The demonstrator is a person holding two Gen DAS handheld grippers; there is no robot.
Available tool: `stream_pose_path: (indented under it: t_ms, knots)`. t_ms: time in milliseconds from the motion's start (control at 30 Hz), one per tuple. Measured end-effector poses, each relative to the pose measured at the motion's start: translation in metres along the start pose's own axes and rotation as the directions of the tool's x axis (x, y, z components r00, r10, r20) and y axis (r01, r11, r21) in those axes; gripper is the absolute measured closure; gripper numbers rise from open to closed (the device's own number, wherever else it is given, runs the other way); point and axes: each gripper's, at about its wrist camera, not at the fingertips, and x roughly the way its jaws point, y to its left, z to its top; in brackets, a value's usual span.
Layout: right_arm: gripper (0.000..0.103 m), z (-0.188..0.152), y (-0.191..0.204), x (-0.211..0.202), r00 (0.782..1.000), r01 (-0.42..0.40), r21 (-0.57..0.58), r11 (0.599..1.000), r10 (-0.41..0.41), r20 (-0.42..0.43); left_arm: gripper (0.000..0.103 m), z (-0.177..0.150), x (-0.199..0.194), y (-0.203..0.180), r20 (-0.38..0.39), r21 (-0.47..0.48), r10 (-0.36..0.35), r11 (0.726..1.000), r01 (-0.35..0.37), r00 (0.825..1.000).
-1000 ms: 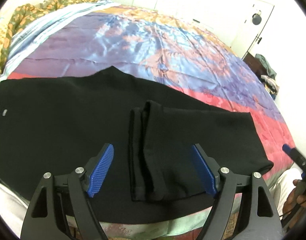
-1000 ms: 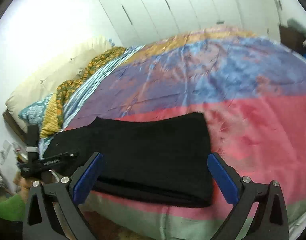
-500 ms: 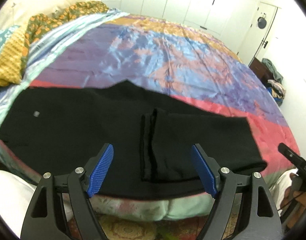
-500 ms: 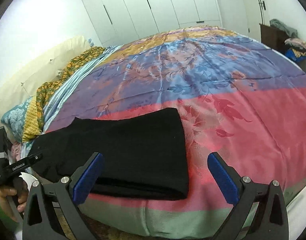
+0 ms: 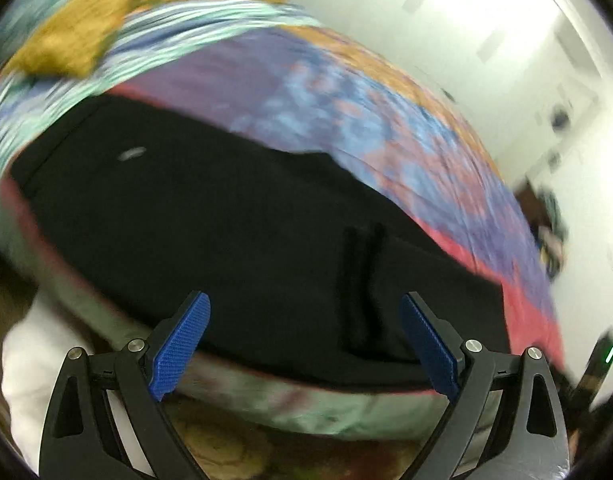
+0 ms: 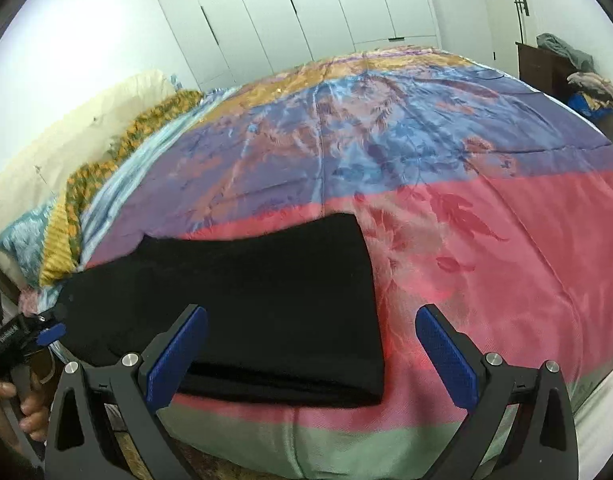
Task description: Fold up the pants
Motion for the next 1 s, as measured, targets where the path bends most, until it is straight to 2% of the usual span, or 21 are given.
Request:
stream_pose_path:
  t_ms: [33,100,200,233,300,400,433,567,633,733,800,867,967,1000]
  knots:
    - [0.0,-0.003,0.001,0.005,0.999,-0.012,-0.01,1.0,0.012,-0.031,0.007,0.005,-0.005,0.023,0.022,-0.078,-0.01,0.997,0.012,1.0]
    - [0.0,-0.004,0.003,0.006,0.999,-0.024,-0.015,1.0,0.024,-0.044,0.007,0.013,-0.015,0.069,0.071,-0.241,-0.011,0.97,0.028,0.997]
    - [0.0,-0.005,0.008,0.003,0.999,-0.03,-0.041,0.999,0.029,-0.02,0.008,0.02,-0.036,0.145,0.166,-0.478,0.008,0.875,0.073,0.986]
    - [0.0,-0.006,0.01,0.005,0.999,-0.031,-0.051,0.998,0.03,-0.022,0.008,0.02,-0.041,0.166,0.192,-0.528,0.017,0.844,0.089,0.981]
    - [0.0,-0.008,0.013,0.008,0.999,-0.037,-0.066,0.997,0.034,-0.04,0.014,0.021,-0.046,0.195,0.208,-0.592,0.025,0.799,0.106,0.978]
    - [0.0,-0.01,0.015,0.009,0.998,-0.039,-0.067,0.997,0.036,-0.048,0.02,0.023,-0.045,0.222,0.225,-0.641,-0.023,0.75,0.165,0.974]
    - [0.0,-0.01,0.014,0.009,0.998,-0.038,-0.065,0.997,0.035,-0.048,0.02,0.024,-0.044,0.226,0.226,-0.643,-0.033,0.746,0.174,0.974]
    - [0.0,-0.011,0.009,0.011,0.998,-0.03,-0.039,0.999,0.027,-0.062,0.037,0.036,-0.029,0.233,0.211,-0.628,-0.065,0.755,0.186,0.975]
    - [0.0,-0.011,0.006,0.012,0.998,-0.024,-0.03,0.999,0.022,-0.065,0.038,0.039,-0.02,0.235,0.197,-0.623,-0.092,0.757,0.197,0.976]
    - [0.0,-0.012,0.003,0.012,0.998,-0.018,-0.023,1.0,0.017,-0.069,0.04,0.044,-0.008,0.233,0.183,-0.619,-0.091,0.762,0.187,0.979]
    - [0.0,-0.013,0.001,0.013,0.997,-0.016,-0.014,1.0,0.015,-0.074,0.053,0.048,-0.005,0.232,0.19,-0.611,-0.094,0.768,0.193,0.977]
    - [0.0,-0.013,0.0,0.015,0.996,-0.013,-0.008,1.0,0.012,-0.084,0.058,0.052,-0.004,0.231,0.205,-0.601,-0.097,0.773,0.204,0.974]
    - [0.0,-0.015,0.0,0.018,0.995,-0.012,-0.012,1.0,0.011,-0.098,0.059,0.055,0.002,0.231,0.203,-0.586,-0.09,0.786,0.195,0.975]
    - [0.0,-0.015,0.001,0.02,0.995,-0.013,-0.016,1.0,0.011,-0.103,0.057,0.055,0.006,0.232,0.192,-0.586,-0.084,0.79,0.183,0.978]
